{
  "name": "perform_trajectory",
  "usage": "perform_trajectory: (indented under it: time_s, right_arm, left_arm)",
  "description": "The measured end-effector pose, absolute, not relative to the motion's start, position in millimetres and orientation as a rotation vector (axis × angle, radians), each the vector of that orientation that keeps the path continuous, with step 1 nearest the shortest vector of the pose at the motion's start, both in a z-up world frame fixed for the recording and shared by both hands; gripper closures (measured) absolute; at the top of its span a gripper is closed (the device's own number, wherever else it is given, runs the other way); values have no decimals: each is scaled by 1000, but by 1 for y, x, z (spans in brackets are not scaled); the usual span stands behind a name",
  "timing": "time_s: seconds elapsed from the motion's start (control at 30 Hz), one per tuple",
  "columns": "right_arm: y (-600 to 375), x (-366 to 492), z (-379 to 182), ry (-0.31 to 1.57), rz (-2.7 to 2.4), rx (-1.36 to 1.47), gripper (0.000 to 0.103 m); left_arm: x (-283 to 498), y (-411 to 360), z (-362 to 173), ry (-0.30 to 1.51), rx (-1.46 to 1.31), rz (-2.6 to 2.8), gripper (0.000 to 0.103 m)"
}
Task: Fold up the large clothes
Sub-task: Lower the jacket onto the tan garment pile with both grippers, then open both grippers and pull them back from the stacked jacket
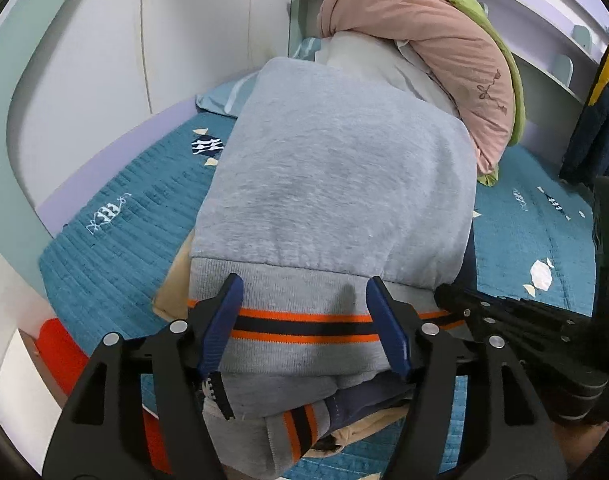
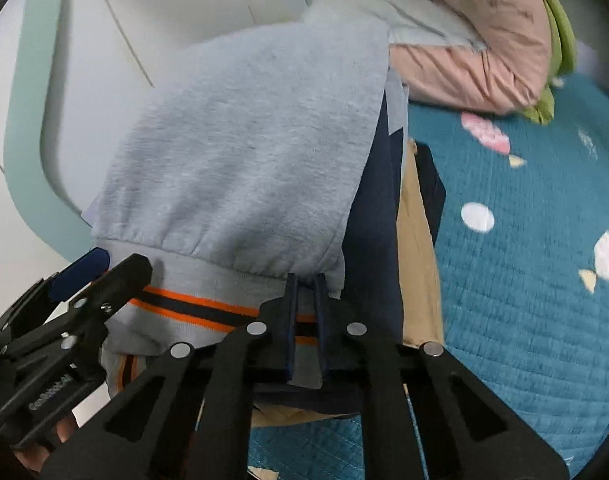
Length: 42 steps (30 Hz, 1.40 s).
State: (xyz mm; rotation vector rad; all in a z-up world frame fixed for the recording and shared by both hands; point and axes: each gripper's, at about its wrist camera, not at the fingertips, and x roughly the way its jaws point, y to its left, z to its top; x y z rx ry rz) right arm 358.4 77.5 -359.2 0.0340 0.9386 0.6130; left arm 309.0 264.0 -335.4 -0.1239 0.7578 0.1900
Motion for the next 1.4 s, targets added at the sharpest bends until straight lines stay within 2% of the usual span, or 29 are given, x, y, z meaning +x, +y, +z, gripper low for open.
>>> perform_trajectory:
  time_s: [0.1,0.13,0.2,0.23,0.3,0.37,0.57,0.63,0.73,0.8,0.9,1.4]
  right_arm:
    - [75,355,-349,942,630,45,95]
    - [69,353,-343,938,641,77,92]
    - [61,340,-329,915,647,94,90]
    - [56,336,-321,894,656,92,89]
    - [49,323,-308,860,651,65,83]
    - [39,307,-294,836,646,43,61]
    - [2,249,-248,691,586,-56,31]
    - [-15,229,-233,653,563,-73,25]
    - [-39,201,-215,596,530,-73,16]
    - [-55,188,-205,573,522,-55,15]
    - [-79,169,-188,547,491,-25,9]
    - [-169,72,-115,373,363,16,8]
  left_arm:
    - [311,255,-334,769,-63,224,35]
    - [308,254,-332,766,-65,226,35]
    - [303,254,-325,758,-80,235,26]
    - [296,254,-319,749,-83,265,18]
    - [283,251,-304,711,-98,303,14]
    - [267,246,-289,683,-115,321,11]
    - [220,210,-247,631,-71,363,8]
    - [205,198,-235,617,-56,372,5]
    - [182,181,-213,596,-42,366,5]
    - [166,171,-201,571,-38,355,5]
    - [140,152,-179,537,-17,350,5]
    - [47,64,-105,351,68,221,5]
